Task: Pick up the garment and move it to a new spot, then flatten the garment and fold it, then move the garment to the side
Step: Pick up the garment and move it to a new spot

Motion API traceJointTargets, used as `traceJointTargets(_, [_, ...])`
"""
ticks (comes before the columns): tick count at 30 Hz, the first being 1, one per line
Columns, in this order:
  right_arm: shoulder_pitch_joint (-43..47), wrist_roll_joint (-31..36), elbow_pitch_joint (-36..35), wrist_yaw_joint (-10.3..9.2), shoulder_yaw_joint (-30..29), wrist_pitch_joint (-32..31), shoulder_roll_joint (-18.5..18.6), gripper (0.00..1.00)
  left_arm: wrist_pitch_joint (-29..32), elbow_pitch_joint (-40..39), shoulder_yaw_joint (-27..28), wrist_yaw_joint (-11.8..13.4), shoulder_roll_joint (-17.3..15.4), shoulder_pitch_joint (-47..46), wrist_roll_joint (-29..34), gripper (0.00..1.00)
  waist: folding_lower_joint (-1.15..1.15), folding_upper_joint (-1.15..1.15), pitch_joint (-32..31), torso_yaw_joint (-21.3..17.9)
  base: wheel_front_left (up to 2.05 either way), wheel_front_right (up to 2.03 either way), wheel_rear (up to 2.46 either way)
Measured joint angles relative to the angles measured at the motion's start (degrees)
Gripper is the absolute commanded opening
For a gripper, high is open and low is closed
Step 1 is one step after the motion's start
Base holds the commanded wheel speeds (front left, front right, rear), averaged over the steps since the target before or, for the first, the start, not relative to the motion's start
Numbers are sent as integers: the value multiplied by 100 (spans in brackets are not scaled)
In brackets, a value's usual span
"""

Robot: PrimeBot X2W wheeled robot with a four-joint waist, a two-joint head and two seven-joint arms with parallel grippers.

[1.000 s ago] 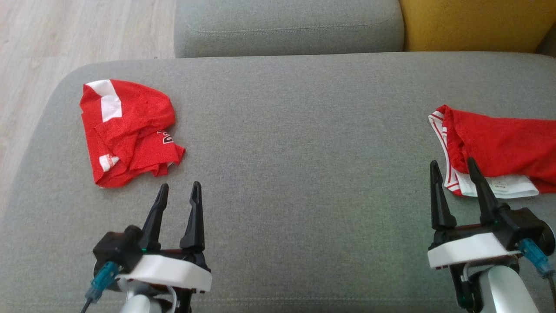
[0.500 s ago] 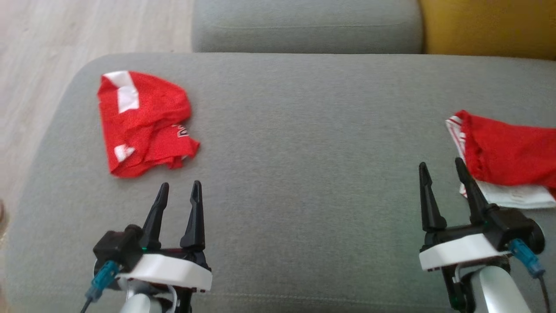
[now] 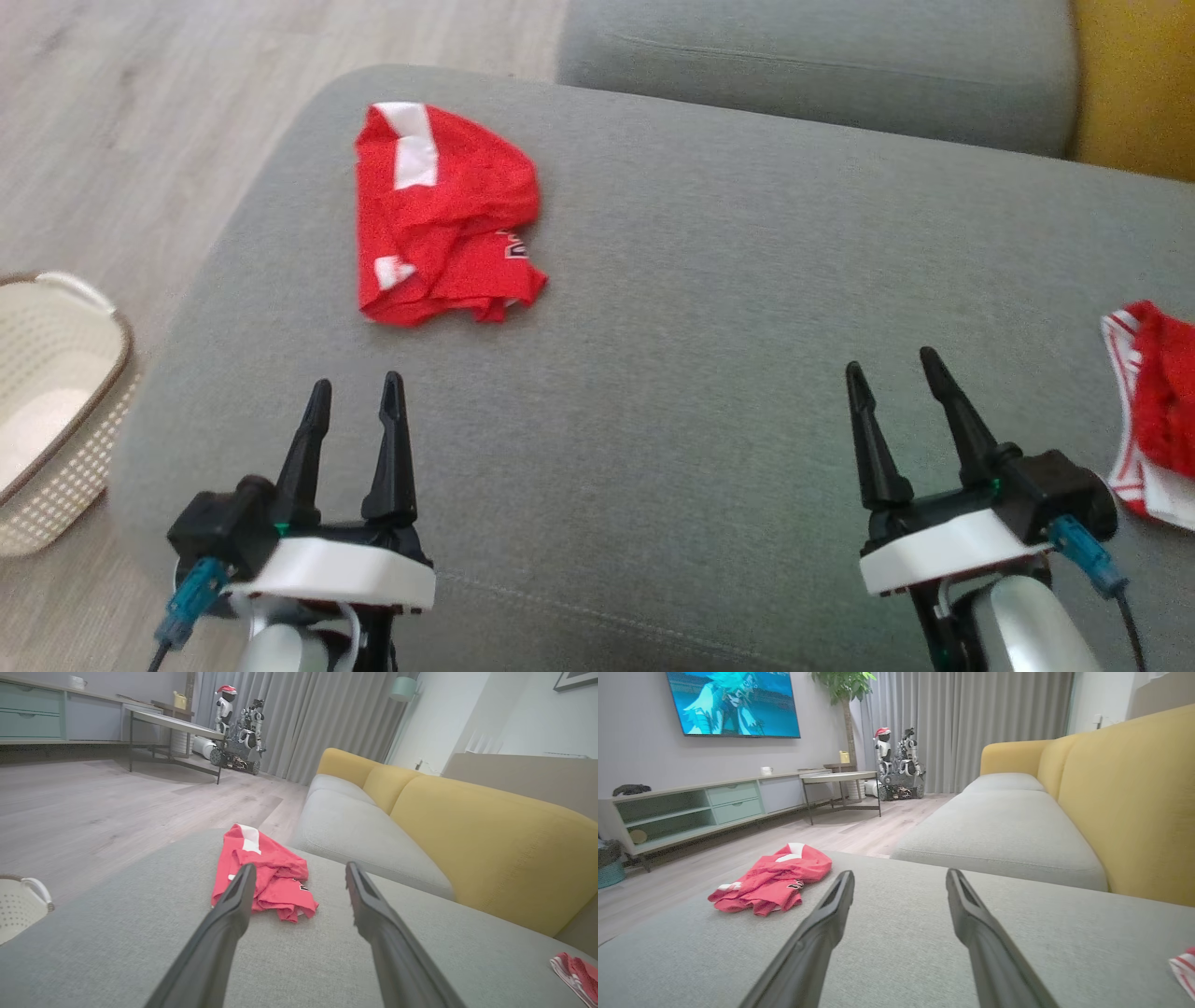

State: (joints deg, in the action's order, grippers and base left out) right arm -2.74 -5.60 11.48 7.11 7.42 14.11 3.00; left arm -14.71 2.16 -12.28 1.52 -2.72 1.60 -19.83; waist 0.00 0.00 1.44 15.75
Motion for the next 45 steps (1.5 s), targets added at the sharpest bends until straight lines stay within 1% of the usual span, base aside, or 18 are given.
traceJointTargets(1, [0,-54,18,0,67,0,4,100,0,-15,18,1,0,5,0,100,0,0,0,135,0,0,0])
traceJointTargets(5, [0,-70,33,0,118,0,13,100,0,-83,63,52,0,37,-21,100,0,0,-1,363,0,0,0])
traceJointTargets(10, [1,-94,45,0,160,0,13,100,0,-137,138,52,0,88,-48,100,0,0,14,475,0,0,0])
traceJointTargets(14, [1,-94,49,0,170,0,14,100,0,-174,244,96,0,89,-49,100,0,0,35,435,0,0,0])
traceJointTargets(20, [-1,-87,-15,0,63,-53,43,100,0,-194,564,87,2,10,-48,100,0,0,181,242,0,0,0])
traceJointTargets(24, [-75,-31,-204,0,-26,-132,127,100,0,-111,850,-122,7,-357,-18,100,0,0,445,88,0,0,0])
traceJointTargets(26, [-171,-10,-278,0,-60,-180,170,100,0,82,1002,-279,3,-681,55,100,0,0,606,-7,0,0,0])
traceJointTargets(27, [-171,-10,-278,0,-60,-180,170,100,0,82,1002,-279,3,-681,55,100,0,0,606,-7,0,0,0])
traceJointTargets(28, [-208,21,-335,0,-82,-203,185,100,0,215,1038,-365,-4,-853,99,100,0,0,691,-55,0,0,0])
traceJointTargets(31, [-302,57,-499,0,-148,-264,247,100,36,773,1084,-503,-108,-1385,113,100,0,0,958,-202,0,0,0])
traceJointTargets(38, [-544,114,-768,0,-188,-354,338,100,907,1971,1176,-666,-653,-2776,-132,100,1,0,1515,-589,0,0,0])
traceJointTargets(45, [-630,160,-927,0,-178,-405,364,100,1648,3155,1278,-764,-983,-3756,-434,100,1,0,1930,-981,0,0,0])
